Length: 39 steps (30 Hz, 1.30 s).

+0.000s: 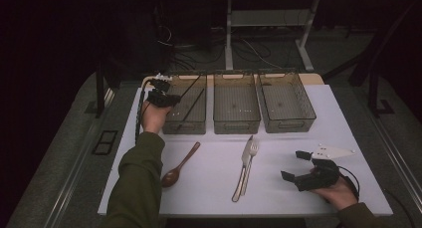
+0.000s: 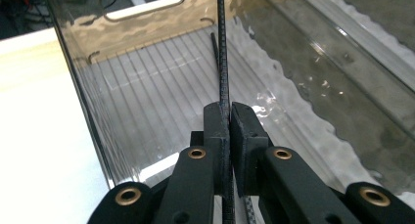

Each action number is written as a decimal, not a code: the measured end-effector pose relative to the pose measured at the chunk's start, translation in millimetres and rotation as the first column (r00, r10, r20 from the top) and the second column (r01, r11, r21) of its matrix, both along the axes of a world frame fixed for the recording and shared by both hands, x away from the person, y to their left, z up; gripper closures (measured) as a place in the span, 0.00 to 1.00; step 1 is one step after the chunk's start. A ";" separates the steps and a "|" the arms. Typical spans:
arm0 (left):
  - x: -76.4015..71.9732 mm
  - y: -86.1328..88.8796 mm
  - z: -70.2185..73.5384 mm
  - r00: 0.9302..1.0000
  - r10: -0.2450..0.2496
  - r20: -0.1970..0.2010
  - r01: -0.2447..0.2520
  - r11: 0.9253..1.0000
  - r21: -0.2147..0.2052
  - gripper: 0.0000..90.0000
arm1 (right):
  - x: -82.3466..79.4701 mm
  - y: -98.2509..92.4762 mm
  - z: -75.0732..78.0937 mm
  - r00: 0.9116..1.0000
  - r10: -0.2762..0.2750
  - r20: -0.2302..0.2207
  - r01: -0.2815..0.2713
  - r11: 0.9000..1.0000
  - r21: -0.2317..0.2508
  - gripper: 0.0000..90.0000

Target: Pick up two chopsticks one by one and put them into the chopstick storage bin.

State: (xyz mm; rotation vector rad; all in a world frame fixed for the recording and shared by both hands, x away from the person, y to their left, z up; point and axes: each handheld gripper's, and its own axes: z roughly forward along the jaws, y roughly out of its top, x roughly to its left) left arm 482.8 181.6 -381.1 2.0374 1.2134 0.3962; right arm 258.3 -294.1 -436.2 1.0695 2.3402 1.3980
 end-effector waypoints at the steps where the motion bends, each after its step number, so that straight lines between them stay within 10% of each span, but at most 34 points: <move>1: 0.1 -0.1 -0.7 1.000 0.000 0.000 0.000 1.000 0.003 0.94 | 0.1 -0.2 -0.1 1.000 0.001 0.001 -0.001 1.000 -0.001 0.03; 24: -15.3 -4.3 17.5 0.994 -0.090 0.068 0.095 0.993 -0.070 0.53 | 0.6 -0.6 0.2 1.000 -0.006 0.000 0.006 1.000 0.003 0.03; 39: -59.6 -20.7 44.8 0.962 -0.197 0.189 0.223 0.967 -0.124 0.35 | 2.7 -0.8 -0.2 1.000 -0.014 -0.008 0.014 1.000 0.008 0.03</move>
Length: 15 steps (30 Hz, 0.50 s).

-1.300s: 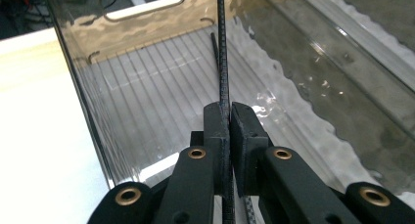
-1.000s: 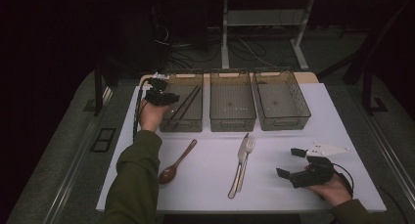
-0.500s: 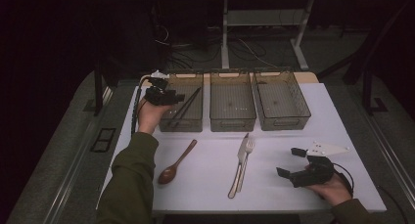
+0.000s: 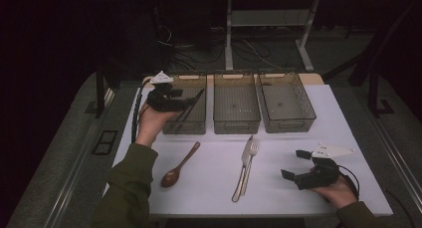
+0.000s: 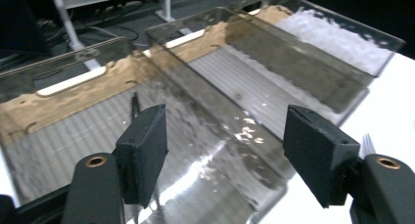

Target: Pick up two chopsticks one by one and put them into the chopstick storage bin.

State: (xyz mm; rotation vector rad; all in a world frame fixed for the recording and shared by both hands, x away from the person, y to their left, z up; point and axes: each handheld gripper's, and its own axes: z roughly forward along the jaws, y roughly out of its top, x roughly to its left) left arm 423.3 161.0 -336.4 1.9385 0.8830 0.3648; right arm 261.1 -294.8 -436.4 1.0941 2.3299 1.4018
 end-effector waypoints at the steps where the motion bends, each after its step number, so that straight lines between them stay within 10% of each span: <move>1: -3.3 -1.8 0.0 1.000 -0.012 -0.001 0.012 1.000 0.005 0.34 | 0.2 0.1 -0.2 1.000 0.001 0.001 -0.001 1.000 -0.001 0.03; 15: -52.0 -4.7 -21.8 0.997 -0.076 0.000 0.076 0.997 0.001 0.30 | -2.3 -0.5 -0.1 1.000 0.006 0.004 -0.006 1.000 -0.003 0.03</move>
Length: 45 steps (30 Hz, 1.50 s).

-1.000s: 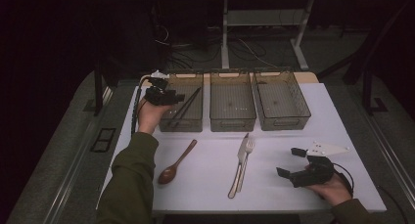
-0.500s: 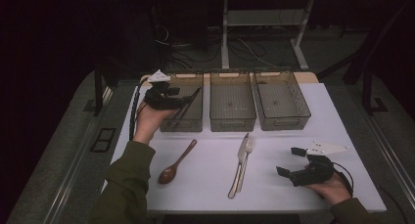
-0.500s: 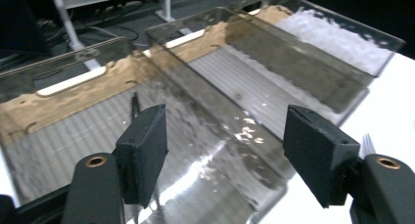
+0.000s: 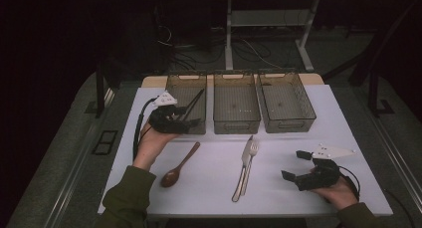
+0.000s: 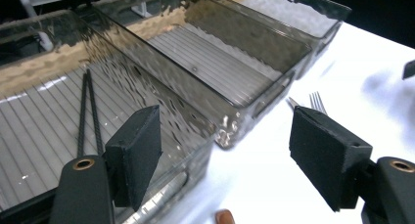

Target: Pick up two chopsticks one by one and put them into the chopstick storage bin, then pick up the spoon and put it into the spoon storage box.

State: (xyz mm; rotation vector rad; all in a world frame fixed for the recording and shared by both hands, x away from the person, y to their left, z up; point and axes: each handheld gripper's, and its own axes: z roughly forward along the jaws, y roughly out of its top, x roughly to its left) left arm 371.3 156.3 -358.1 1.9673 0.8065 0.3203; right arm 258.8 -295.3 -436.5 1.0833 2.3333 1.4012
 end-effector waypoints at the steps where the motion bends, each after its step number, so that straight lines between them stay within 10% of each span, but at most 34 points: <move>1: -2.5 0.3 -1.3 1.000 -0.002 -0.004 0.002 1.000 -0.001 0.30 | 0.0 0.2 0.0 1.000 0.001 0.001 -0.001 1.000 0.000 0.03; 19: -36.0 5.1 -36.8 1.000 -0.002 -0.026 0.003 0.999 0.039 0.35 | -0.8 1.1 1.0 1.000 0.006 0.006 -0.006 1.000 0.000 0.03; 38: -23.5 7.6 -73.2 0.995 0.024 -0.098 -0.009 0.988 0.156 0.92 | 0.1 -5.8 0.9 1.000 -0.014 0.004 0.014 1.000 0.007 0.03; 45: -15.9 2.2 -82.1 0.993 0.018 -0.121 0.006 0.980 0.198 0.98 | 0.5 -4.6 0.4 1.000 -0.012 0.002 0.012 1.000 0.004 0.03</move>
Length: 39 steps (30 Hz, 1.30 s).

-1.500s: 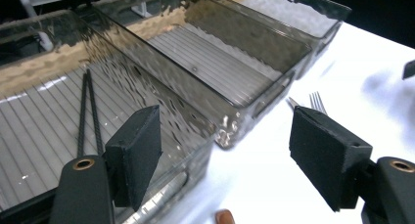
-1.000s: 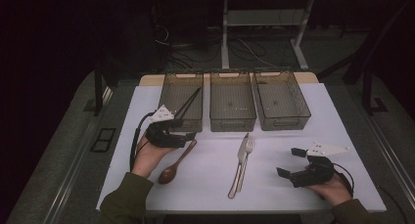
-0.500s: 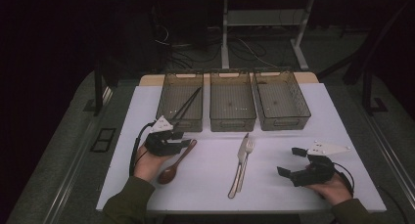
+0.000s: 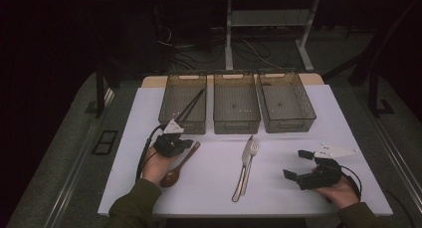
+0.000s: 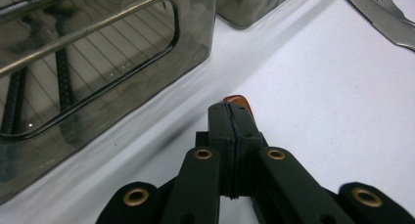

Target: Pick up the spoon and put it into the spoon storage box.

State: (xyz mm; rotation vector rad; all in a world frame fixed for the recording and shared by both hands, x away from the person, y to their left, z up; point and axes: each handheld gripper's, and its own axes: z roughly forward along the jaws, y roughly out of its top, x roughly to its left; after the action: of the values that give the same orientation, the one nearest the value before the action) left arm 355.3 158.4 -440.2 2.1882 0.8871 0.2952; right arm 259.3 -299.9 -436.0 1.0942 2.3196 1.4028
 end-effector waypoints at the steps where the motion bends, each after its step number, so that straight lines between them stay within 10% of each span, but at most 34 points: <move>1: 0.4 -0.1 -0.5 1.000 0.000 -0.001 0.000 1.000 0.001 0.98 | -0.2 0.0 0.1 1.000 0.000 -0.001 0.000 1.000 0.000 0.03; 39: -3.2 -25.7 -6.6 0.983 -0.156 -0.094 0.155 0.988 -0.022 0.99 | 1.4 9.0 -4.8 1.000 0.024 -0.012 -0.024 0.999 -0.027 0.03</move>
State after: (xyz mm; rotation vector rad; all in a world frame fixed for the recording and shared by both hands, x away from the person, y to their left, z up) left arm 352.1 132.7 -446.8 2.2587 0.7613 0.1090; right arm 260.7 -290.9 -440.8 1.0736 2.3606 1.3725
